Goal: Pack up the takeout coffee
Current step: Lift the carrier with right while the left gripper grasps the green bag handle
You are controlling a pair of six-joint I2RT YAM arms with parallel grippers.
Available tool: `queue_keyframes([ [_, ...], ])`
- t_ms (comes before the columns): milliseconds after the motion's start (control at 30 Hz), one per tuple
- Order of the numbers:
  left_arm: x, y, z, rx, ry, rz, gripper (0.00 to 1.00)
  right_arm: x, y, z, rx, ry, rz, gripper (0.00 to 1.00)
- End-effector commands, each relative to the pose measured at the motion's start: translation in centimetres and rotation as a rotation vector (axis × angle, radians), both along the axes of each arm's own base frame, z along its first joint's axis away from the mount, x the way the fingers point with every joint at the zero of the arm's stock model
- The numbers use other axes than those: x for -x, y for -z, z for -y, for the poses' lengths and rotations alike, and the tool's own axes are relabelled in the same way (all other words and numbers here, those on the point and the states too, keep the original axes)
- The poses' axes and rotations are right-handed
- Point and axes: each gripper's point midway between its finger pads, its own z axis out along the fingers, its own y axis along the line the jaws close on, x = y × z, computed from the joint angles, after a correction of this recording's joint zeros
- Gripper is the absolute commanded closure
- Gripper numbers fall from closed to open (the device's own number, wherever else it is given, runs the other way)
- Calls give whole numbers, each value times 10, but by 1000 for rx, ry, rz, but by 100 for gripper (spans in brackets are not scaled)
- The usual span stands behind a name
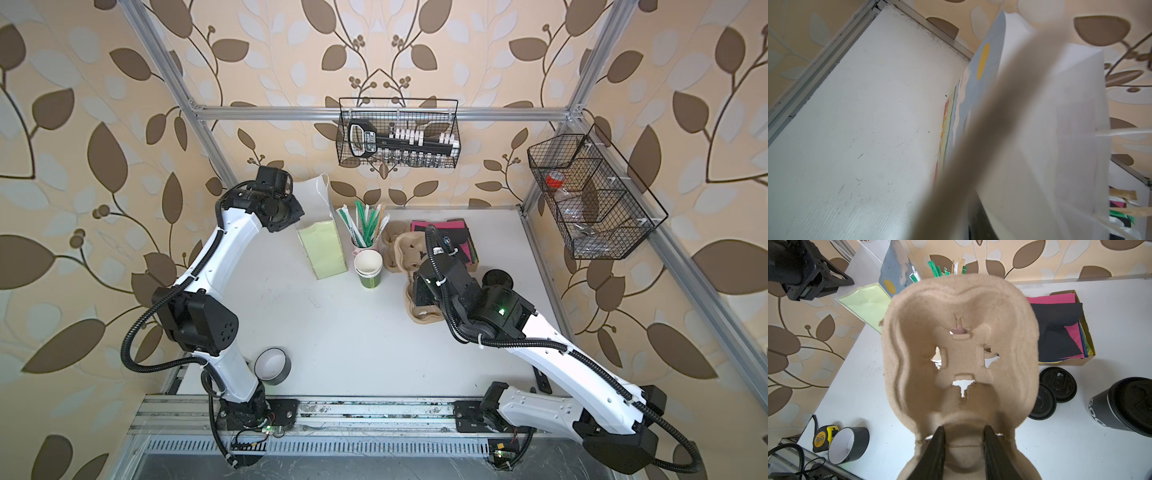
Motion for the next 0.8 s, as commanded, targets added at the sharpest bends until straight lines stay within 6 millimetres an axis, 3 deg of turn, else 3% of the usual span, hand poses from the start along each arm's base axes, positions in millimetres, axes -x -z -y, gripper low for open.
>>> queue_keyframes([
  [0,-2,-18,0,18,4,42,94,2,-1,4,1,17,9,69],
  [67,3,-19,0,20,4,42,100,2,-2,4,0,18,11,69],
  [267,34,-46,-7,32,-16,108,100,3,-5,4,0,12,13,69],
  [467,88,-77,-12,78,-42,204,100,6,-13,3,-18,4,23,69],
  [767,159,-92,7,124,22,278,100,15,-39,-10,-45,-44,48,69],
])
